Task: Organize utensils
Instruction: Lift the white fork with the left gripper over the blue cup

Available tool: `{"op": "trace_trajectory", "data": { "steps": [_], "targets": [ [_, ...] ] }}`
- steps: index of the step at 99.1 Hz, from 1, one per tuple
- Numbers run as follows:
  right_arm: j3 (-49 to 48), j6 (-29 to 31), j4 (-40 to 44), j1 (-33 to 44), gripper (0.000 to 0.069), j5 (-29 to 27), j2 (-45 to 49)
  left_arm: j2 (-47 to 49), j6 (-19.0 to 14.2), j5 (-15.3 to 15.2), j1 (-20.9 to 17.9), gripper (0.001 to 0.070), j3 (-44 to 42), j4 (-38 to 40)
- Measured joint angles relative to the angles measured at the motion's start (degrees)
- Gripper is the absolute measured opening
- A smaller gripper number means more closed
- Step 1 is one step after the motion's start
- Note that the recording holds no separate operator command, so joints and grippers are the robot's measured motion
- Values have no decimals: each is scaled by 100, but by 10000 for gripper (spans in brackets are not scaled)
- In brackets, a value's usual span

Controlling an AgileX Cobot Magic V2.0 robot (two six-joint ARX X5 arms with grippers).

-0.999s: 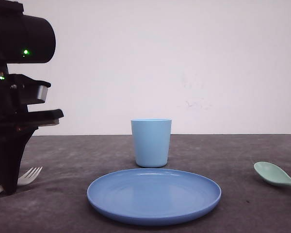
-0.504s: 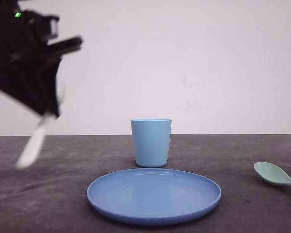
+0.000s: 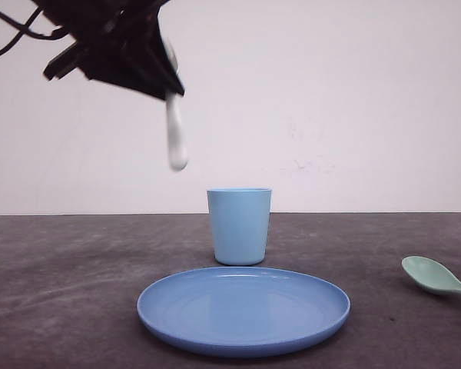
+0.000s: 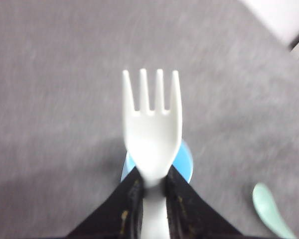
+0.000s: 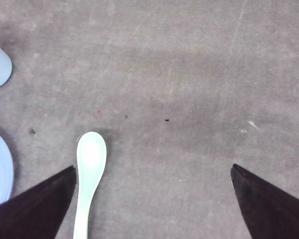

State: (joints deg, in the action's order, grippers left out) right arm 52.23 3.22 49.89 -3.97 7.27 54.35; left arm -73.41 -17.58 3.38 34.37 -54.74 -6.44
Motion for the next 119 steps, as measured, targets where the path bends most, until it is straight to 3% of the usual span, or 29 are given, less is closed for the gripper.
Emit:
{"op": "trace_trajectory", "data": {
  "steps": [33,61,79,119],
  "targets": [
    [0,0,-55,0,625,0,0,-337,52,0,11,40,-9,1362],
    [0,0,-68,0,625,0,0,-1121,579,0,170,40,-9,2286],
    [0,0,-72,0,625,0,0,-1572,907,-2,190,40,-17,2638],
    [0,0,-144,0,625,0,0,-2253,1298,-2,232,40,-17,2774]
  ]
}}
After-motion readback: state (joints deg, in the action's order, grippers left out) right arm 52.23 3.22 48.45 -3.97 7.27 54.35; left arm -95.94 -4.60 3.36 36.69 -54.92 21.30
